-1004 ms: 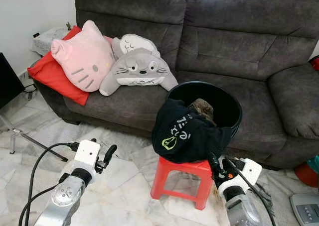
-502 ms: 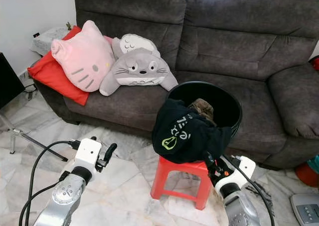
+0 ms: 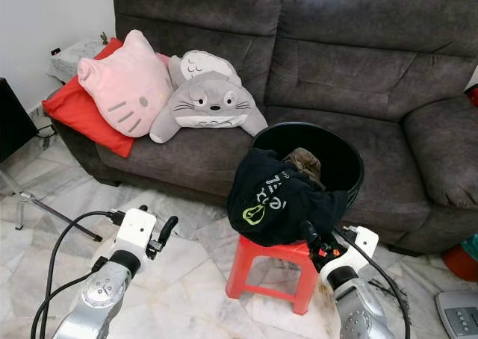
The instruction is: Hang hanger
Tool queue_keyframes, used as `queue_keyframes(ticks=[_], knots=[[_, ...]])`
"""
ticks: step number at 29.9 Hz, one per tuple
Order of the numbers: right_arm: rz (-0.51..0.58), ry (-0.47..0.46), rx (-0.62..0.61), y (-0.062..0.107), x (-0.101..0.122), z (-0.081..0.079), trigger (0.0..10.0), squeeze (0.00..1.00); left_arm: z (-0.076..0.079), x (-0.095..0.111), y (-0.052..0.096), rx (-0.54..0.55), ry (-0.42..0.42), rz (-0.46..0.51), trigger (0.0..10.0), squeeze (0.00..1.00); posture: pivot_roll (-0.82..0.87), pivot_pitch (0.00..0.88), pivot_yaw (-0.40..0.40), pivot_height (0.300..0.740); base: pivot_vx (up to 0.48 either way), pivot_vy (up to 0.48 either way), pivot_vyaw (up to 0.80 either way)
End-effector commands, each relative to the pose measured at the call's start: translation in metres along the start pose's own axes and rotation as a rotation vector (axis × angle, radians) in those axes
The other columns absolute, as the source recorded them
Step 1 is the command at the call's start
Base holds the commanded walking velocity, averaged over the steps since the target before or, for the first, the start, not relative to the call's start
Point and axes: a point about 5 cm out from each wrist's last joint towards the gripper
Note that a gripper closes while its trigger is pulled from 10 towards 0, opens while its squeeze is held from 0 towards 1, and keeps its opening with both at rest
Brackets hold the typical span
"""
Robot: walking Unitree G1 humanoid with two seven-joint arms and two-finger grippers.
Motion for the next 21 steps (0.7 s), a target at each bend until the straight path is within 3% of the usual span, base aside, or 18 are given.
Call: queue_keyframes(ticks=[1,16,21], knots=[[0.013,0.01,-0.005,-0.001,0.004,0.002,0.0,0.0,0.0,-0.001,-0.001,-0.007,-0.01,0.0,10.0,0.0,-0.02,0.0,-0.025,0.74,0.0,0.0,0.0],[0.046,0.025,0.011,-0.002,0.008,-0.001,0.0,0.0,0.001,-0.002,-0.001,-0.011,-0.015,-0.003,10.0,0.0,-0.02,0.0,-0.027,0.74,0.0,0.0,0.0],[0.085,0.034,0.039,-0.004,0.016,-0.009,0.0,0.0,0.001,-0.002,-0.001,-0.011,-0.015,-0.004,10.0,0.0,-0.02,0.0,-0.029,0.74,0.0,0.0,0.0]])
Point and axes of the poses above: a point about 5 cm out from each wrist's last joint towards the gripper, its own y axis pointing back from the gripper into the wrist, its own x axis along the axis of the wrist's last joint, z = x × y, and after that the axes turned 14 degrees about y, right-handed
